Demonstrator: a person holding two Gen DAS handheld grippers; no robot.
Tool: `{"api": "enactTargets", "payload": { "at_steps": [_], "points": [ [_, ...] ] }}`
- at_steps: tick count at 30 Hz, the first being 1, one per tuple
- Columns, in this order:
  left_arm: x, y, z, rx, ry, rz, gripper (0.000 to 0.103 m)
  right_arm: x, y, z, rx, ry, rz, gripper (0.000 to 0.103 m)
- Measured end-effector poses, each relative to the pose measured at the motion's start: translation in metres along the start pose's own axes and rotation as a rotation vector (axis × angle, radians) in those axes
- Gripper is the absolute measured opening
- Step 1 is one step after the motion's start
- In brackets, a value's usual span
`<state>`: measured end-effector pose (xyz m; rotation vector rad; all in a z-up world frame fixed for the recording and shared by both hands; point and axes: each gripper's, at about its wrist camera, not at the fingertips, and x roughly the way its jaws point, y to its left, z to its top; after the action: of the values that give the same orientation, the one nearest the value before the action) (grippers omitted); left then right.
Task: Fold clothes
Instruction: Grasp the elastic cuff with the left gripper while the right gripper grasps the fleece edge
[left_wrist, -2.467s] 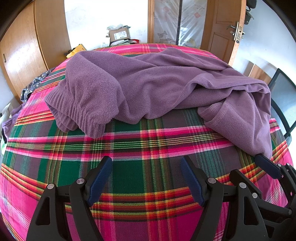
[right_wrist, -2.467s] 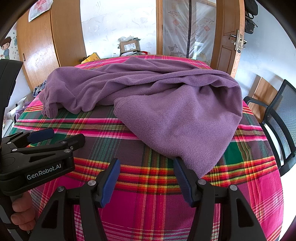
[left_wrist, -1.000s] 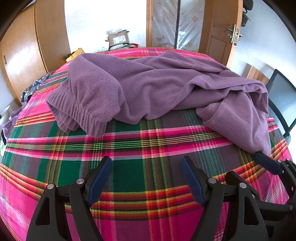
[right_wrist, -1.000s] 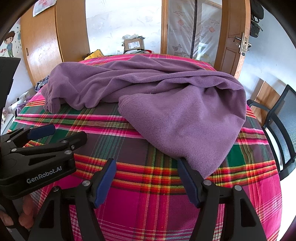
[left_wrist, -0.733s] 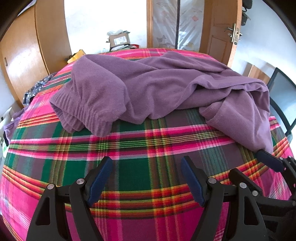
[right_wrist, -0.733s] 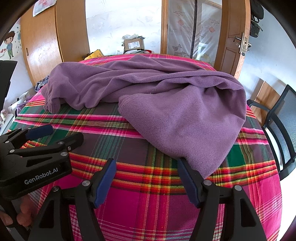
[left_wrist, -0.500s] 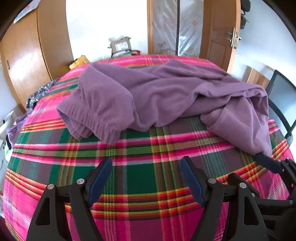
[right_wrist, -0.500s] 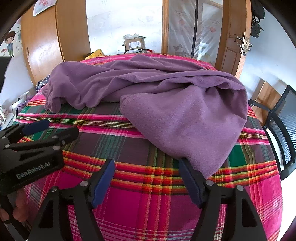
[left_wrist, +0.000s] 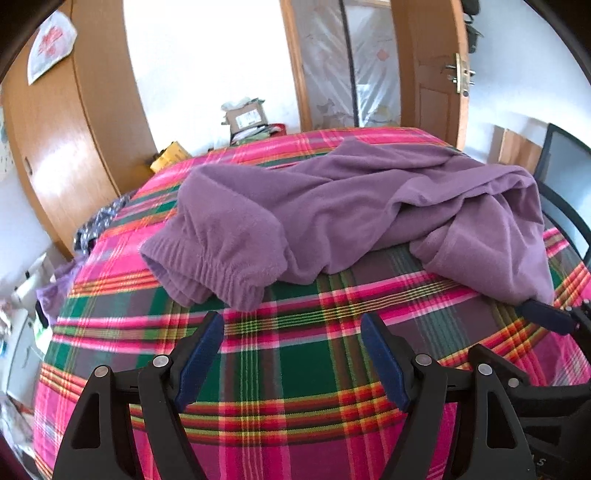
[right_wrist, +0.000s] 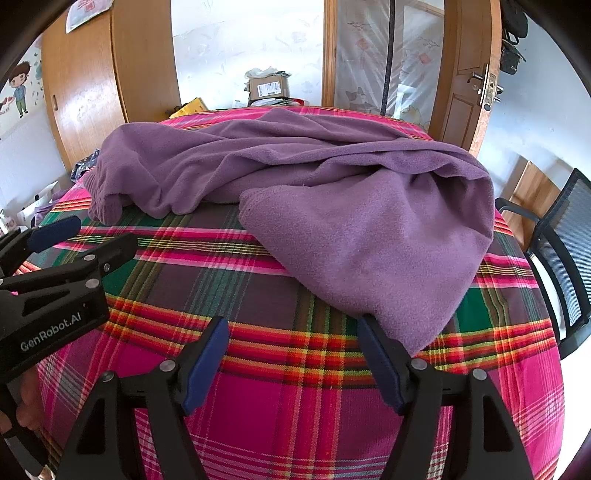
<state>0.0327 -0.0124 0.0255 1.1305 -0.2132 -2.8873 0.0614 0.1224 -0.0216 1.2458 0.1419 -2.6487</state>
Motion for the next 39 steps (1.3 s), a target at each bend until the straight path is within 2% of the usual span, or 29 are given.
{"api": "enactTargets", "payload": {
  "at_steps": [13, 18, 20, 23, 28, 29, 31, 32, 37, 39],
  "points": [
    [-0.002, -0.008, 0.003, 0.078, -0.029, 0.032, 0.078, 0.002, 0.001, 0.001, -0.002, -0.001, 0.004, 0.073],
    [-0.001, -0.002, 0.004, 0.078, -0.034, 0.051, 0.078, 0.0, -0.003, -0.001, -0.003, -0.007, 0.04, 0.072],
    [-0.002, 0.003, 0.004, 0.073, -0.044, 0.064, 0.078, -0.003, -0.005, -0.003, -0.01, -0.014, 0.081, 0.071],
    [-0.003, 0.009, 0.005, 0.085, -0.062, 0.111, 0.078, -0.006, -0.007, -0.006, -0.049, -0.019, 0.11, 0.061],
    [-0.005, 0.021, 0.007, 0.094, -0.084, 0.161, 0.078, -0.011, -0.005, -0.003, -0.111, -0.024, 0.173, 0.027],
    [-0.005, 0.022, 0.008, 0.098, -0.087, 0.17, 0.078, -0.013, -0.003, -0.002, -0.133, -0.031, 0.193, 0.024],
    [-0.005, 0.024, 0.009, 0.121, -0.096, 0.188, 0.078, -0.019, 0.003, 0.0, -0.185, -0.058, 0.23, 0.022],
    [-0.004, 0.024, 0.009, 0.131, -0.096, 0.196, 0.078, -0.021, 0.006, 0.003, -0.215, -0.084, 0.222, 0.022],
    [0.004, 0.02, 0.014, 0.19, -0.098, 0.205, 0.078, -0.027, 0.014, 0.027, -0.341, -0.201, 0.147, 0.022],
    [0.007, 0.017, 0.014, 0.223, -0.104, 0.213, 0.078, -0.02, 0.013, 0.039, -0.374, -0.215, 0.099, 0.022]
  ]
}}
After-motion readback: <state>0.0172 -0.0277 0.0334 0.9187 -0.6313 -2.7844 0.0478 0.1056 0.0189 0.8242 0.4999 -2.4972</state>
